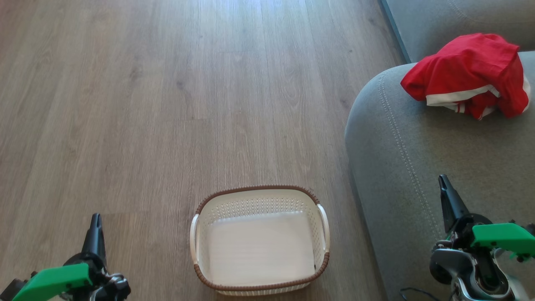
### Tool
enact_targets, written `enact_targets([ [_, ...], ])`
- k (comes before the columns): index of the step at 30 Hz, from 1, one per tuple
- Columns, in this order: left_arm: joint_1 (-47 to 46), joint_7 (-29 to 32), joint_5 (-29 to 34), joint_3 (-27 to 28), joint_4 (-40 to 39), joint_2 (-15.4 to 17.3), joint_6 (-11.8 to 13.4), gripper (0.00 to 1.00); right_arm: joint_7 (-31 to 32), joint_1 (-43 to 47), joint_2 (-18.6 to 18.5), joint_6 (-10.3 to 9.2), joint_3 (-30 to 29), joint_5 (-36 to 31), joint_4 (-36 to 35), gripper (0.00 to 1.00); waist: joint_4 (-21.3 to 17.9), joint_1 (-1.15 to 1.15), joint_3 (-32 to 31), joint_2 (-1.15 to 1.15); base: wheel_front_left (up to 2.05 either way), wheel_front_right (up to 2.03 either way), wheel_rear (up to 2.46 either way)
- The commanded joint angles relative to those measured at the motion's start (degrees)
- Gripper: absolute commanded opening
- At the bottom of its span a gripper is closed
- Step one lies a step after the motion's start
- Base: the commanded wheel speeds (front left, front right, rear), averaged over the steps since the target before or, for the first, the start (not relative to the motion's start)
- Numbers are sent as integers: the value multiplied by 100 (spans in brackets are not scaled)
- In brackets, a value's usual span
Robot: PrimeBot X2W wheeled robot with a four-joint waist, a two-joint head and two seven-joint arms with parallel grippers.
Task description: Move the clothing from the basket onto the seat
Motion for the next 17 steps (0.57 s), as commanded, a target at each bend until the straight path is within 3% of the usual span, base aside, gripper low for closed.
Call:
enact_targets([
  [1, -286, 27, -13, 199, -215, 58, -51, 0, -25, -297, -135, 0, 150, 51, -236, 0, 0, 0, 0, 0, 0, 0, 0],
  [17, -286, 29, -11, 201, -215, 56, -50, 0, -89, -292, -196, 0, 231, 123, -245, 0, 0, 0, 0, 0, 0, 0, 0],
])
